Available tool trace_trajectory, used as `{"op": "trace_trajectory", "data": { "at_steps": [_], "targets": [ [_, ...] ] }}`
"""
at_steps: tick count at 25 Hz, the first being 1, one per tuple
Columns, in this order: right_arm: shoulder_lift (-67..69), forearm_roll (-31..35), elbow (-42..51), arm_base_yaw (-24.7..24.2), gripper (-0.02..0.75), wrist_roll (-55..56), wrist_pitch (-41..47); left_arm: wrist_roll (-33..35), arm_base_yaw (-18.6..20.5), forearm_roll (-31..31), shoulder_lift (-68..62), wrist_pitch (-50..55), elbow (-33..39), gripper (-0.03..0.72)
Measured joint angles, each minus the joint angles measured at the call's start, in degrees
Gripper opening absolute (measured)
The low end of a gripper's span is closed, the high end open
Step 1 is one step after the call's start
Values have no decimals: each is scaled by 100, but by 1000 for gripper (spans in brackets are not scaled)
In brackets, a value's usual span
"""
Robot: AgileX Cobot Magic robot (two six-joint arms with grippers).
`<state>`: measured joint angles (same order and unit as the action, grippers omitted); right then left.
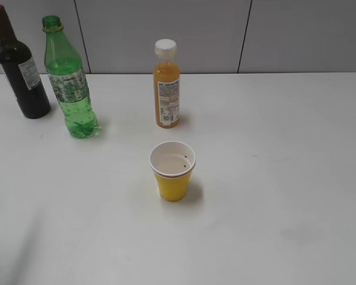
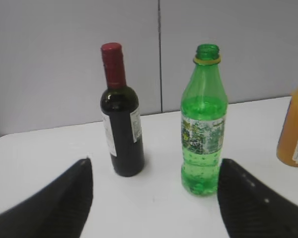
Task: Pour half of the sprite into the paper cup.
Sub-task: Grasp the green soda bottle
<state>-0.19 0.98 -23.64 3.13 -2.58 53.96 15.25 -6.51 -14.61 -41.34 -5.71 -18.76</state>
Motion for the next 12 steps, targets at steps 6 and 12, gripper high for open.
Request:
{"op": "trace_trajectory", "data": {
  "at_steps": [6,12],
  "targets": [
    [0,0,0,0,592,0,0,-13,-532,265,-1112,-1165,56,591],
    [0,0,0,0,592,0,0,-419,-699,599,-2350,-2497,56,592]
  ]
}}
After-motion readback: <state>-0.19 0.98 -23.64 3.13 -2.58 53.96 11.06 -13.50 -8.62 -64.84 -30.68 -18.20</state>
